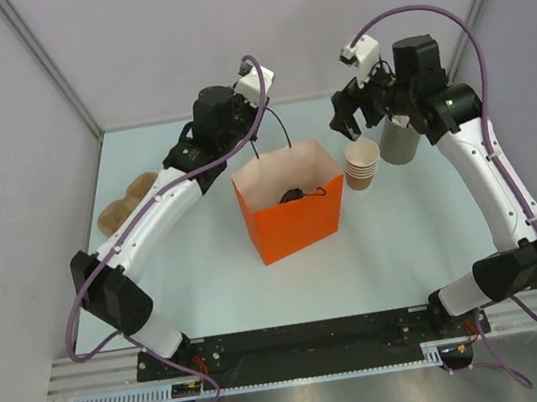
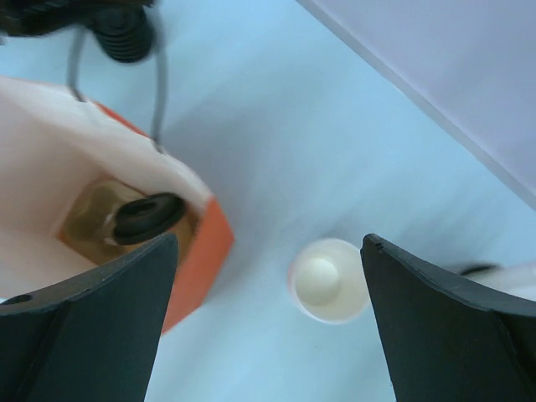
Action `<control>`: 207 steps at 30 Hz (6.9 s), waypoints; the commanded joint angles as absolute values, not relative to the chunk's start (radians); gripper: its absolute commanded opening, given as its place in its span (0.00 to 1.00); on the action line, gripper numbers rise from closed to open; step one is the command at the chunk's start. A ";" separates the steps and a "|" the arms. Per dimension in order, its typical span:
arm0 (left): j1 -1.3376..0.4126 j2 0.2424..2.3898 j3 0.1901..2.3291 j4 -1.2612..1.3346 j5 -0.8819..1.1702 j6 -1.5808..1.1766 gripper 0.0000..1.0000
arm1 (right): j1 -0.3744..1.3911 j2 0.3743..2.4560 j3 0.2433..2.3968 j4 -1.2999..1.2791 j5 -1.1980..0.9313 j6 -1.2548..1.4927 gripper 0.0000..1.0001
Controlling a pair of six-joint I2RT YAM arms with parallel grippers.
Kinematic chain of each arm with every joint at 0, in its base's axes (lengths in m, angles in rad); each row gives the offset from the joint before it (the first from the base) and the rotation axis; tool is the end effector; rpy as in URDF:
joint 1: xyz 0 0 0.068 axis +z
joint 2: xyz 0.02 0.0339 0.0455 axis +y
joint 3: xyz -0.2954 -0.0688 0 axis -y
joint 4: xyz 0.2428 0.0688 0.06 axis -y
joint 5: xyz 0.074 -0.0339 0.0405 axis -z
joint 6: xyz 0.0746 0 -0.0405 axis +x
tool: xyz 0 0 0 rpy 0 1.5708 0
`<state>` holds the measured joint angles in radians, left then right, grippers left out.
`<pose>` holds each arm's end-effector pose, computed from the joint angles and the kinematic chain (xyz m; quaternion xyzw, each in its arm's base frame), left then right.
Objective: Pack the takeout coffee
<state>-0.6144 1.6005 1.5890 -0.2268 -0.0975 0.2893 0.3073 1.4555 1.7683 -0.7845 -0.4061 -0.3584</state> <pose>0.3444 -0.2341 0.4310 0.3158 0.7196 -0.0621 0.6154 0.3014 0.1266 0.4740 -0.3725 0.7550 0.1588 0.5158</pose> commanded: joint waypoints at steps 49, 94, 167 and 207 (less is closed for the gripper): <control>-0.301 1.189 1.316 -0.354 0.129 0.299 0.99 | 0.034 1.520 1.480 -0.497 -0.172 -0.376 0.67; -0.040 1.089 1.089 -0.341 0.385 0.233 0.99 | 0.103 1.612 1.388 -0.385 0.137 -0.390 0.19; -0.040 1.078 1.045 -0.304 0.324 0.267 1.00 | 0.712 1.275 1.994 -0.873 -0.039 -0.414 0.00; -0.038 1.075 1.025 -0.293 0.324 0.270 1.00 | 0.977 1.663 2.082 -0.942 0.251 -0.451 0.00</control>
<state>-0.0475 1.0969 1.0275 -0.3237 0.3172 0.2626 0.9463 1.6478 2.0258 -0.9966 0.1108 -0.4110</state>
